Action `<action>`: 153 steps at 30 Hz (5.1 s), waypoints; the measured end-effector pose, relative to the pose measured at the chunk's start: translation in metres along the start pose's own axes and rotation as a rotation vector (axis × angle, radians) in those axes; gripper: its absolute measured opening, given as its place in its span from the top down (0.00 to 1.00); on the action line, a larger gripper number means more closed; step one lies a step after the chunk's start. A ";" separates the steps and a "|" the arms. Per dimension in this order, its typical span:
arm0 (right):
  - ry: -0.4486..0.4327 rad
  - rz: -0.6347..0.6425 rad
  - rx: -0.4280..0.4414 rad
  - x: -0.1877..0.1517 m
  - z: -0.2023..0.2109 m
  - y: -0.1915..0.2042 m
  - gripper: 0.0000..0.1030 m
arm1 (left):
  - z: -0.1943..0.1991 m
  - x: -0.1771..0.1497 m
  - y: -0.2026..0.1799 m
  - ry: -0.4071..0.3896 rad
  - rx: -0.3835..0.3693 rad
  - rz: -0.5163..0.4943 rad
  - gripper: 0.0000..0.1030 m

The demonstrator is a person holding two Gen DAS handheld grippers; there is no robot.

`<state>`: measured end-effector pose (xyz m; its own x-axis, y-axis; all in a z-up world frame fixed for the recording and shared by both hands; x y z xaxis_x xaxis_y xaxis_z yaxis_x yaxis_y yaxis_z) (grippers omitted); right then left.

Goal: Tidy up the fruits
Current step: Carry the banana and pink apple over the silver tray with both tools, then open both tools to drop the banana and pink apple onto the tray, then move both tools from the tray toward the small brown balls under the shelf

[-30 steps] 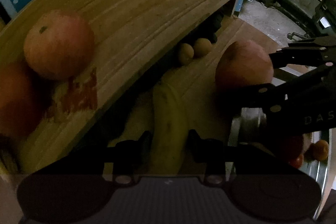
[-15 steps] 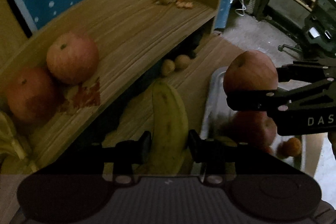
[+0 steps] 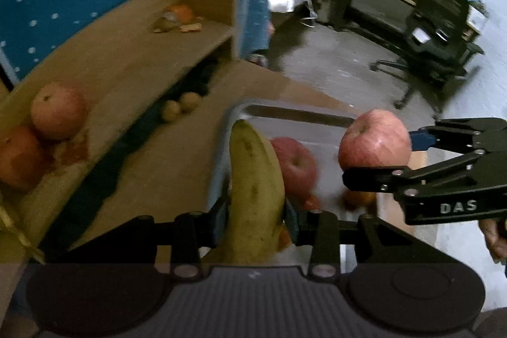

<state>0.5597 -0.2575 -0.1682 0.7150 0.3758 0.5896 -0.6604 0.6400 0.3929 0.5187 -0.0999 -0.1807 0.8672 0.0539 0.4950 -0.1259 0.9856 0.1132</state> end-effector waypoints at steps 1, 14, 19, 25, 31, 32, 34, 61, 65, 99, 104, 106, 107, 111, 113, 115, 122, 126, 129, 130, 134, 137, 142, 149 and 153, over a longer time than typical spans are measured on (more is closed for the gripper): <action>0.001 -0.012 -0.008 -0.006 0.004 -0.002 0.31 | 0.003 -0.003 -0.006 0.001 -0.011 -0.010 0.60; 0.021 -0.095 -0.065 -0.063 0.022 -0.011 0.31 | 0.009 -0.052 -0.052 0.069 -0.078 -0.090 0.60; 0.033 -0.097 -0.056 -0.073 0.019 -0.004 0.31 | 0.002 -0.069 -0.053 0.111 -0.082 -0.082 0.60; 0.059 -0.077 -0.049 -0.084 0.013 0.006 0.31 | -0.007 -0.085 -0.048 0.159 -0.062 -0.066 0.60; 0.074 -0.059 -0.041 -0.089 0.006 0.013 0.31 | -0.008 -0.093 -0.045 0.176 -0.049 -0.053 0.60; 0.075 -0.055 -0.039 -0.089 0.005 0.014 0.31 | -0.008 -0.094 -0.044 0.178 -0.048 -0.053 0.60; 0.078 -0.049 -0.037 -0.089 0.003 0.015 0.31 | -0.008 -0.096 -0.043 0.183 -0.044 -0.053 0.59; 0.096 -0.015 -0.071 -0.100 -0.004 0.022 0.29 | -0.006 -0.106 -0.038 0.195 -0.005 -0.037 0.45; 0.087 -0.028 -0.083 -0.105 0.001 0.022 0.25 | -0.003 -0.109 -0.034 0.196 0.028 -0.039 0.35; 0.208 -0.034 -0.168 -0.141 0.037 0.086 0.01 | 0.066 -0.167 0.055 0.119 0.126 0.124 0.00; 0.209 0.026 -0.152 -0.129 0.032 0.104 0.01 | 0.071 -0.167 0.075 0.103 0.153 0.183 0.00; 0.205 0.053 -0.145 -0.124 0.030 0.110 0.01 | 0.072 -0.167 0.081 0.096 0.159 0.200 0.00; 0.203 0.064 -0.142 -0.122 0.028 0.113 0.01 | 0.073 -0.167 0.084 0.093 0.166 0.209 0.00; 0.192 0.094 -0.132 -0.109 0.023 0.119 0.01 | 0.074 -0.166 0.094 0.087 0.181 0.238 0.00; 0.183 0.110 -0.131 -0.103 0.020 0.121 0.01 | 0.074 -0.166 0.098 0.085 0.190 0.251 0.00; 0.170 0.121 -0.128 -0.097 0.017 0.122 0.01 | 0.072 -0.166 0.102 0.089 0.201 0.266 0.00; 0.166 0.134 -0.086 -0.086 0.004 0.116 0.01 | 0.066 -0.163 0.111 0.118 0.244 0.306 0.00; 0.160 0.147 -0.057 -0.075 -0.003 0.111 0.01 | 0.063 -0.156 0.113 0.134 0.273 0.342 0.00; 0.139 0.169 -0.031 -0.065 -0.003 0.105 0.01 | 0.058 -0.147 0.113 0.135 0.285 0.376 0.00; 0.138 0.172 -0.026 -0.063 -0.004 0.103 0.01 | 0.056 -0.143 0.112 0.133 0.289 0.386 0.00; 0.151 0.177 -0.017 -0.053 -0.008 0.083 0.01 | 0.042 -0.118 0.106 0.112 0.268 0.411 0.00; 0.144 0.186 -0.019 -0.041 -0.011 0.067 0.01 | 0.031 -0.097 0.103 0.103 0.274 0.412 0.00; 0.113 0.250 -0.028 -0.010 -0.022 0.037 0.01 | 0.005 -0.059 0.102 0.099 0.302 0.426 0.00; 0.051 0.384 0.023 0.045 -0.052 0.013 0.01 | -0.030 -0.007 0.104 0.090 0.343 0.530 0.00; 0.060 0.473 0.071 0.071 -0.081 0.007 0.01 | -0.051 0.016 0.102 0.088 0.350 0.597 0.00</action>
<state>0.6244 -0.1720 -0.1810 0.3426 0.6543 0.6742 -0.9291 0.3423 0.1399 0.5443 0.0093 -0.2048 0.6355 0.5974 0.4891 -0.7280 0.6746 0.1220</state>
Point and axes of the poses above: each gripper's, at about its wrist camera, not at the fingertips, and z roughly against the way its jaws point, y to its left, x to its top, the point moved 9 cm from there along -z, roughly the way its jaws point, and after that the axes turned 11 degrees about x, right-handed, at the moved point
